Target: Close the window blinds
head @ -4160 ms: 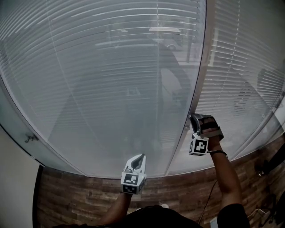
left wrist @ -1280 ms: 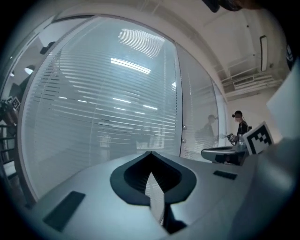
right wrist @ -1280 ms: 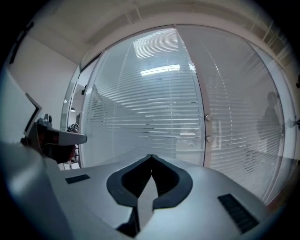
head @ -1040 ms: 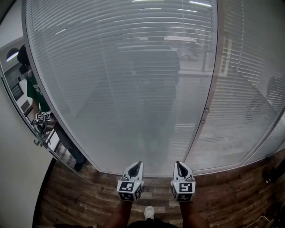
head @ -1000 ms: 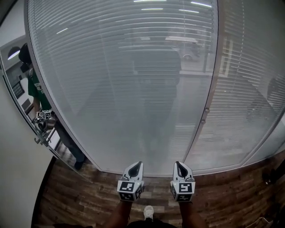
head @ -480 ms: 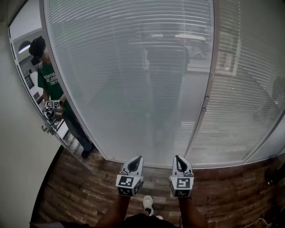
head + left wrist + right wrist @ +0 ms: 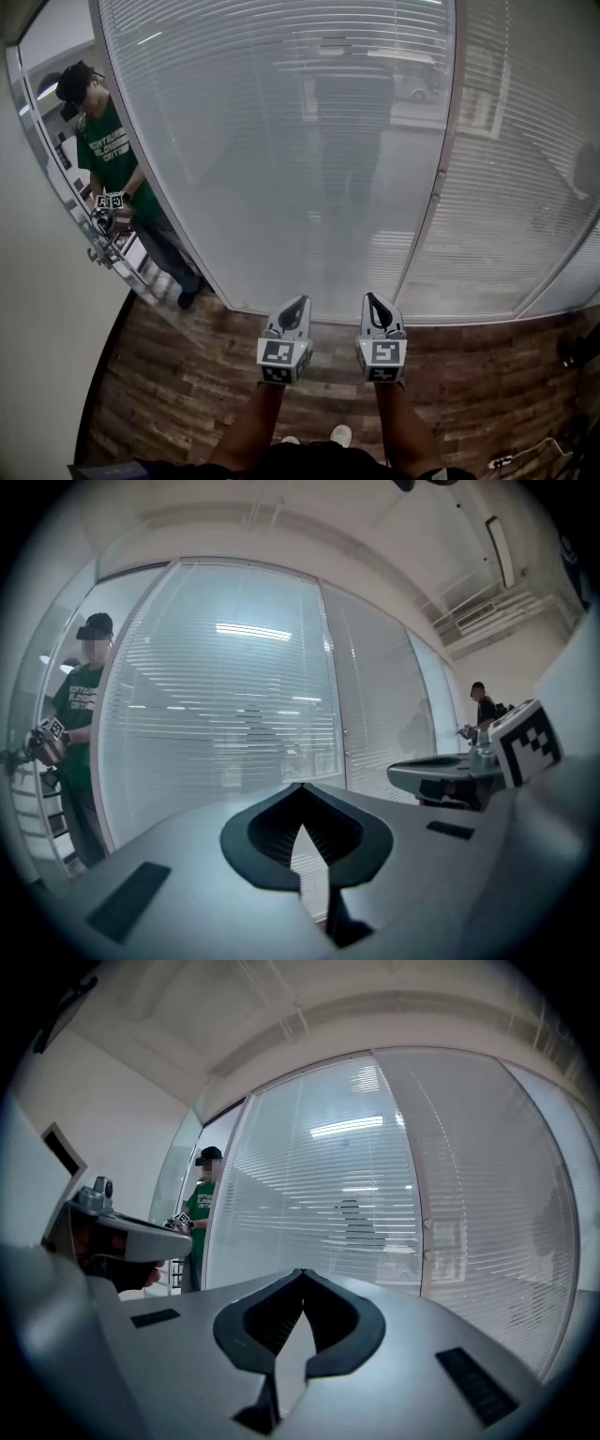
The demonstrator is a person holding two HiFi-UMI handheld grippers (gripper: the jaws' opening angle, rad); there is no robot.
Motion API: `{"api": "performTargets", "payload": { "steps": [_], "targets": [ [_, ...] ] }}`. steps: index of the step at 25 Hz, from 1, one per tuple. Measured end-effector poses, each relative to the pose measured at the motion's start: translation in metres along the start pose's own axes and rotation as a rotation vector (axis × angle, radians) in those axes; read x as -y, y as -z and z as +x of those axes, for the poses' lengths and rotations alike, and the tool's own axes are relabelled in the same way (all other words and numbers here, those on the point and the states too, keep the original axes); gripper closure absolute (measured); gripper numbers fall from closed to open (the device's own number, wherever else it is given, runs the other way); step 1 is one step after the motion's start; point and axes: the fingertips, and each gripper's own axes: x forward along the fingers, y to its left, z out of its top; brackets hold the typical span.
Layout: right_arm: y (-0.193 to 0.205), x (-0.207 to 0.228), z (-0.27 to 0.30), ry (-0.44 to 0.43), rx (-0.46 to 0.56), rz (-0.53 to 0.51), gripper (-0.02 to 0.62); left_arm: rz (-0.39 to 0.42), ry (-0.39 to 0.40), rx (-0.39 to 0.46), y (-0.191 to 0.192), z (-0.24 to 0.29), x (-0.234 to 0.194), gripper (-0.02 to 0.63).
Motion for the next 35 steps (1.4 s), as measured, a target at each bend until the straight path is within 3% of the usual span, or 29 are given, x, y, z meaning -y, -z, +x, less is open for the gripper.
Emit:
{"api": "performTargets", "payload": {
  "steps": [4, 12, 19, 35],
  "targets": [
    [-0.018, -0.037, -0.018, 0.028, 0.004, 0.019, 0.592, -0.011, -0.012, 0.029, -0.007, -0.035, -0.018, 0.606],
    [-0.013, -0.09, -0.034, 0.065, -0.006, 0.042, 0.592, -0.02, 0.074, 0.037, 0.01, -0.079, -0.04, 0.606],
    [-0.005, -0.118, -0.036, 0.084, -0.029, 0.076, 0.592, -0.026, 0.041, 0.023, 0.018, -0.098, -0.072, 0.606],
    [-0.019, -0.101, -0.055, 0.13, -0.037, 0.064, 0.592, -0.035, 0.053, 0.03, 0.016, -0.104, -0.042, 0.606]
  ]
}}
